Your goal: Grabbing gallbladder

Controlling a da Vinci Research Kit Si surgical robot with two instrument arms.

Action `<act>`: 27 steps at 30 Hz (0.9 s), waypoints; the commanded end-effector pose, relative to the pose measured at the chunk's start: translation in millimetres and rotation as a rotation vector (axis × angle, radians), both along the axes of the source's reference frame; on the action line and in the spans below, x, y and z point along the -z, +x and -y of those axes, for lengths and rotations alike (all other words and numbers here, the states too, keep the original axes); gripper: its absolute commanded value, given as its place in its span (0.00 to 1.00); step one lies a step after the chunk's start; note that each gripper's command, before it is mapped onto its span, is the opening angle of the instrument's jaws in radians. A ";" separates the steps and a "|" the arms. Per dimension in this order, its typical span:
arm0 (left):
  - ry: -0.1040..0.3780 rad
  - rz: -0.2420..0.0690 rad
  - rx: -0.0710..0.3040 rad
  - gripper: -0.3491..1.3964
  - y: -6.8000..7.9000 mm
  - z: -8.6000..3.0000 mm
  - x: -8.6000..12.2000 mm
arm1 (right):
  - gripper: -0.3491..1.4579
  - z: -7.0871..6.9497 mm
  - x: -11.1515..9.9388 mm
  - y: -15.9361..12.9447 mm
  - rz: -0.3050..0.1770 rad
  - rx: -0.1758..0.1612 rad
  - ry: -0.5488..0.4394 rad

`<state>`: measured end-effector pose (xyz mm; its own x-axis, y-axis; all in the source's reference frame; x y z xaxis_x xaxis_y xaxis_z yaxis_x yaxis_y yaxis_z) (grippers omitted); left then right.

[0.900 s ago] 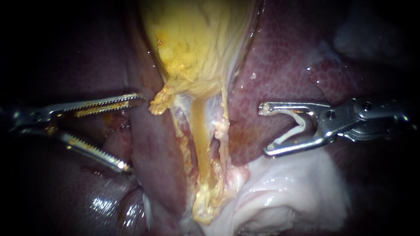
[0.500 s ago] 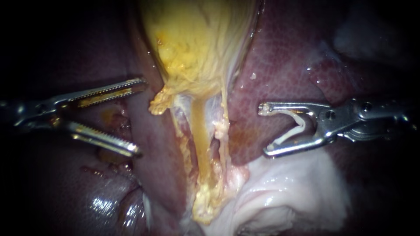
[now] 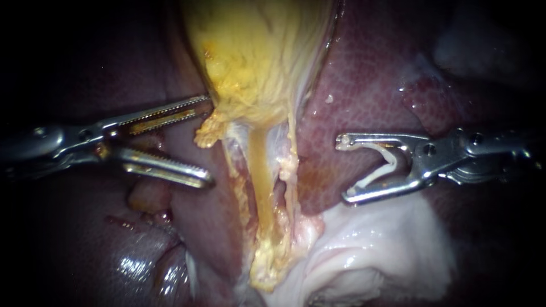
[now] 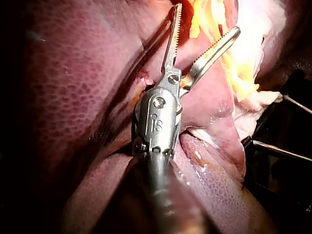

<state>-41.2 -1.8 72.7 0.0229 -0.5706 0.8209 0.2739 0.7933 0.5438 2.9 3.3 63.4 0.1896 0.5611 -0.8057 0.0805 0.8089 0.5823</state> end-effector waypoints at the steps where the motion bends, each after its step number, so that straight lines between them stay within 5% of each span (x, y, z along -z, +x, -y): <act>1: 0.004 -0.006 0.004 0.57 0.0 0.0 -0.2 | 0.53 0.0 0.0 0.0 0.000 0.000 0.000; 7: 0.017 -0.022 0.018 0.40 0.0 -0.4 -0.8 | 0.53 0.0 0.0 0.1 0.000 -0.001 0.000; 15: 0.056 -0.038 0.040 0.02 0.8 -0.6 -0.5 | 0.53 0.0 0.2 0.2 -0.001 -0.001 0.000; 27: 0.093 -0.090 0.049 0.00 1.7 -0.5 0.4 | 0.53 0.0 0.2 0.1 -0.001 0.000 0.000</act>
